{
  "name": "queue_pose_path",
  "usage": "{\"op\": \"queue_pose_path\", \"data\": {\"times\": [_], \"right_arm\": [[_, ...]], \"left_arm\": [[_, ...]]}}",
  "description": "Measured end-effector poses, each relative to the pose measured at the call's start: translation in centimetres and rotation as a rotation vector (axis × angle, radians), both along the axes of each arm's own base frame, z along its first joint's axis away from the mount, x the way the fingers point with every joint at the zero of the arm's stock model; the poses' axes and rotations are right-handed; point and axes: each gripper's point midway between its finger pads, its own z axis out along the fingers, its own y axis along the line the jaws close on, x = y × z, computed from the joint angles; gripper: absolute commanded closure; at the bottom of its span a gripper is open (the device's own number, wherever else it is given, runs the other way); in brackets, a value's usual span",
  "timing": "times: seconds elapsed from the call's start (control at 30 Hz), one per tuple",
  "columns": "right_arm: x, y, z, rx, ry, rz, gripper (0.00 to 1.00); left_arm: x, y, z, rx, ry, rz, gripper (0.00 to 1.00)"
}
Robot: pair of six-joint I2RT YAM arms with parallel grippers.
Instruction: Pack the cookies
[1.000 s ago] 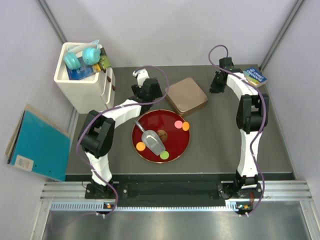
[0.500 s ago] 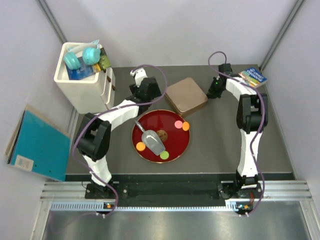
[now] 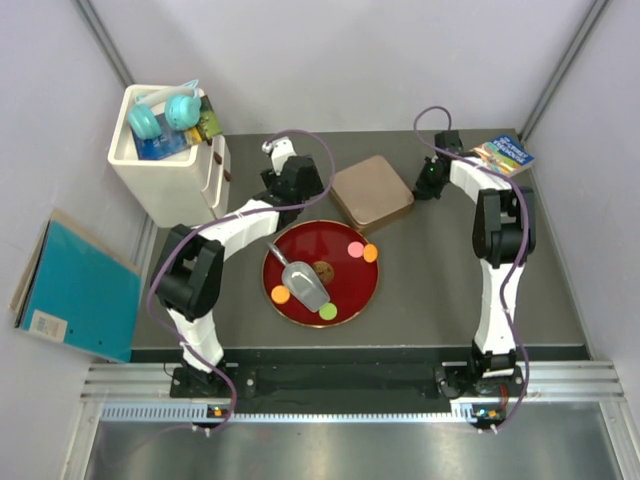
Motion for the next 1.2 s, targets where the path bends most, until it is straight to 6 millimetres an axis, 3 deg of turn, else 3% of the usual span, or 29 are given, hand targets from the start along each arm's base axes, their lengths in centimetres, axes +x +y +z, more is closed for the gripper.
{"op": "queue_pose_path", "data": {"times": [0.3,0.53,0.7,0.83,0.97,1.07,1.2], "right_arm": [[0.9,0.3,1.5,-0.166,-0.059,0.060,0.87],[0.5,-1.6,1.1,-0.242,-0.034,0.018,0.84],[0.4,-3.9,2.8,-0.264,-0.051,-0.073,0.83],[0.7,-6.6,6.8,-0.262,-0.130,-0.169,0.83],[1.1,-7.7,11.6,-0.231,-0.236,-0.226,0.87],[1.1,-6.9,14.7,-0.183,-0.313,-0.230,0.89],[0.4,-5.6,16.1,-0.131,-0.351,-0.213,0.89]], "left_arm": [[0.0,-0.2,-1.7,0.012,0.035,-0.009,0.13],[0.9,-0.5,-0.1,-0.005,0.001,-0.007,0.12],[1.7,-0.5,1.3,-0.018,-0.030,-0.007,0.14],[3.0,-1.9,3.5,-0.044,-0.069,-0.069,0.29],[6.3,-5.8,6.2,-0.110,-0.140,-0.186,0.82],[7.6,-7.6,6.0,-0.127,-0.152,-0.246,1.00],[8.4,-9.1,3.2,-0.117,-0.115,-0.304,1.00]]}}
